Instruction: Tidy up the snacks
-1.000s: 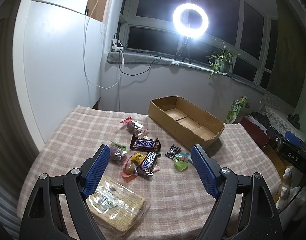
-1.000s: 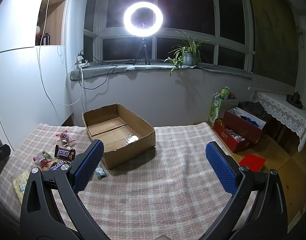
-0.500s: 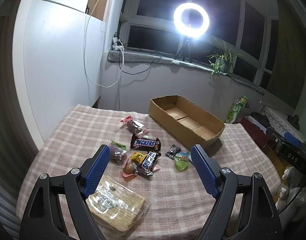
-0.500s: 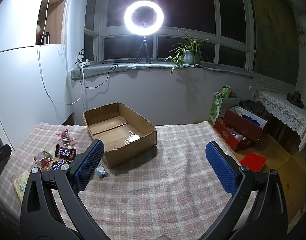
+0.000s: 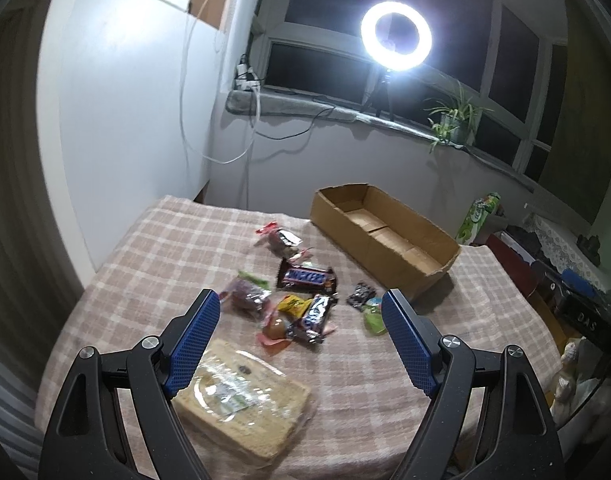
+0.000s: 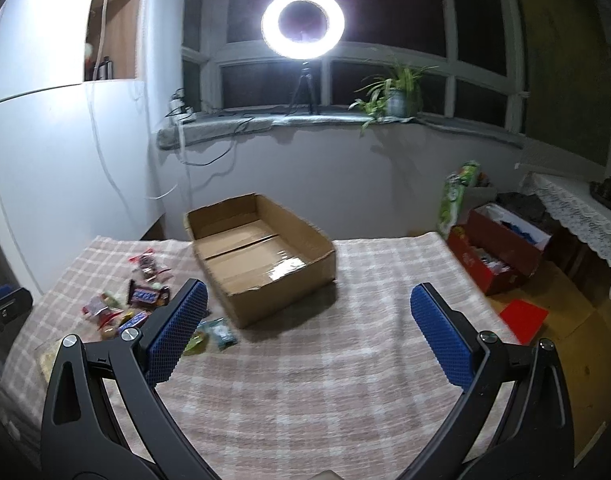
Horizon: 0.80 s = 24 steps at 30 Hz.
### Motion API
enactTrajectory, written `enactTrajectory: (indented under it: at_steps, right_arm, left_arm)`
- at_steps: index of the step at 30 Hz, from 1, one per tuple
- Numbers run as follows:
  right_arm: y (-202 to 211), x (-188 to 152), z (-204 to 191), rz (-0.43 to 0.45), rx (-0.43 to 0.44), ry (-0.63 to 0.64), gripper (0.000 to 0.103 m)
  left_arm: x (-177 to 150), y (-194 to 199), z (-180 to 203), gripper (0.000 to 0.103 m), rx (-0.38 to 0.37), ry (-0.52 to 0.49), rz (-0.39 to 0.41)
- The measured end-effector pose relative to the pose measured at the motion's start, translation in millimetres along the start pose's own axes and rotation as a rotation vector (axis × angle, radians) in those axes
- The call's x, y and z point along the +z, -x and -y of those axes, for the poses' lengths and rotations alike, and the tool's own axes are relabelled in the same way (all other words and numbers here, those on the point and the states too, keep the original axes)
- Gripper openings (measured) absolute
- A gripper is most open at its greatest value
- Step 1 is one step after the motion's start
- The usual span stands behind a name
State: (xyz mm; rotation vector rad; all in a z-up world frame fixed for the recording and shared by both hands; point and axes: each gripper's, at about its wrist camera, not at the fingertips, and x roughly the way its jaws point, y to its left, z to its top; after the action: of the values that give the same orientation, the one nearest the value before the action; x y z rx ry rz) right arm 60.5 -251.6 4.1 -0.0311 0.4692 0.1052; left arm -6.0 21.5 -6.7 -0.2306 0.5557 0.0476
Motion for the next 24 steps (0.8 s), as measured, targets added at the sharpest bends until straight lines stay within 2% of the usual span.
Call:
enactTrajectory:
  at_steps: [4,9,16,21,24]
  right_arm:
    - [-10.2,-10.0,-15.7,-0.066,0.11,0.009,0.103]
    - [-26.9,-33.9,-43.8,-0.219,0.295,0.0,0.103]
    - [-48.1,-67.1,-83.0,-0.398,0.493,-0.009,0.103]
    - [-62.7,-87.4,-111.9,-0.509,0.609,-0.029,0.103]
    - [-69.1,-97.0,-128.0,-0.554,0.653,-0.031,0.097]
  left_arm:
    - [-4.7,-2.7,-26.6,0.083,-0.05,0.044,-0.025]
    - [-12.6,-8.3,-57.8,0.083,-0.028,0.105,-0.08]
    - [-25.2,-25.3,-94.1,0.083,-0.055,0.171,-0.168]
    - [-32.2,-38.2,-114.9,0.081,-0.097,0.251,-0.215]
    - [-34.4,-45.0,-119.7,0.081,-0.103,0.259,-0.239]
